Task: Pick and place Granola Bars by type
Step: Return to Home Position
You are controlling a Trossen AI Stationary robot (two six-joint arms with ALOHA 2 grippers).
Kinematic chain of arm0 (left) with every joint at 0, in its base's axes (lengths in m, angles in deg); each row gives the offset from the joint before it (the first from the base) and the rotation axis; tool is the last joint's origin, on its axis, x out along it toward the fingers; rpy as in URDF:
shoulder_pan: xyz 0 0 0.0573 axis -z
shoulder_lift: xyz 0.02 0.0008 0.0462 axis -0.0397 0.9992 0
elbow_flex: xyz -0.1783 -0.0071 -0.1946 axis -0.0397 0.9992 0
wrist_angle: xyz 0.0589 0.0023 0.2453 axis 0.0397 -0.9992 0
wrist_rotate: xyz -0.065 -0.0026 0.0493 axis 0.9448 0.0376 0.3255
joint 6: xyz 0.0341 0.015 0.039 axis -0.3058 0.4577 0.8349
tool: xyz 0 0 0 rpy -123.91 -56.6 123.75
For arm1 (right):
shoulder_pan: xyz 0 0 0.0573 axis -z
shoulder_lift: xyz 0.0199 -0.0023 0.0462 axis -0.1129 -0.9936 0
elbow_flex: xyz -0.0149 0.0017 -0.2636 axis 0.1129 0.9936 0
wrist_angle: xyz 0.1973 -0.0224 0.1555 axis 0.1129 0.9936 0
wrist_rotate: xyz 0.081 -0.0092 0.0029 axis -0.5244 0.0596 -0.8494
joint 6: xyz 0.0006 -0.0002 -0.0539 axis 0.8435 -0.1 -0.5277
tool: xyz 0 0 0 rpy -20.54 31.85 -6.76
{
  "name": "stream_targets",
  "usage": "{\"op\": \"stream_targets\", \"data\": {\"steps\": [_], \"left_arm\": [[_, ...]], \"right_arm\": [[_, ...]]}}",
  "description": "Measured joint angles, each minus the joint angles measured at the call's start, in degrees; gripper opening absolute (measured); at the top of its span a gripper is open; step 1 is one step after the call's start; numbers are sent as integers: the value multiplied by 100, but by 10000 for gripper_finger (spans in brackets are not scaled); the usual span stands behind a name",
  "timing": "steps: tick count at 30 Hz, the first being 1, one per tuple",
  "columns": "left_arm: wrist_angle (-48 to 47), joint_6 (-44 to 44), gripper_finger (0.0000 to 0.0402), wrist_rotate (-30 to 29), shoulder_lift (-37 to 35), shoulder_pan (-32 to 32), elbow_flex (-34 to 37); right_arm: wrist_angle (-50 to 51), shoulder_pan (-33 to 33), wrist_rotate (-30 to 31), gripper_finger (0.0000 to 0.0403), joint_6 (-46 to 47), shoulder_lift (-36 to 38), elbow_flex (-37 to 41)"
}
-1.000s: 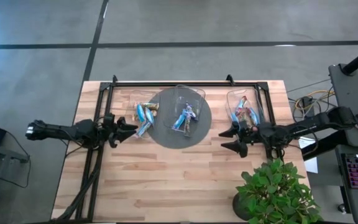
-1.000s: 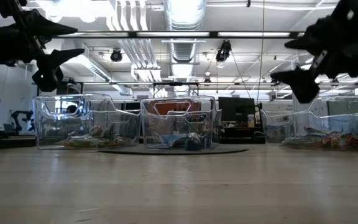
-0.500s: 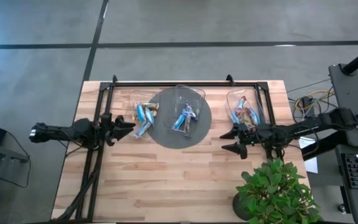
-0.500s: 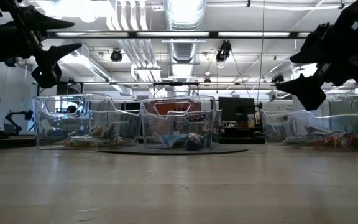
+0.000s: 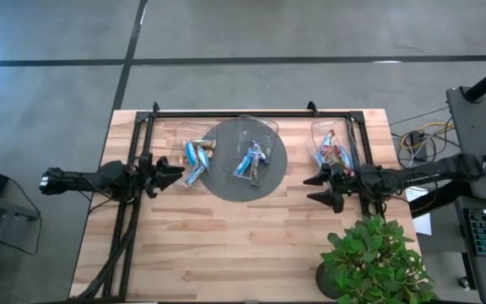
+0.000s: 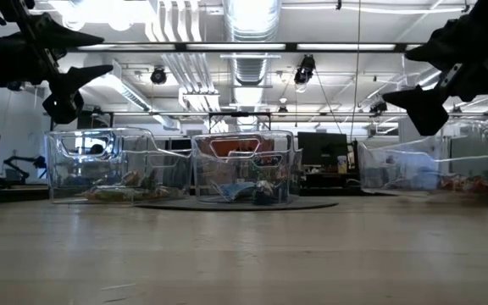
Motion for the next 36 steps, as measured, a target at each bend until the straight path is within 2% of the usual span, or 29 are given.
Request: {"op": "stream_targets", "data": {"steps": [5, 8, 15, 21, 27, 36], "left_arm": [[5, 1, 172, 0, -2, 0, 2], [4, 2, 172, 0, -2, -19, 2], [7, 2, 172, 0, -2, -245, 4], [4, 2, 172, 0, -2, -693, 7], [6, 2, 172, 0, -2, -1032, 7], [4, 2, 172, 0, -3, -1178, 7]], "right_arm": [[1144, -10, -143, 301, -95, 723, -39], [1308, -10, -164, 299, -234, 1057, -31], [1474, 6, -415, 306, -1638, 1997, 7], [2431, 3, -430, 308, -2133, 2676, 6], [2419, 1, -388, 300, -2105, 2879, 4], [2426, 1, -389, 301, -2105, 2883, 4]]}}
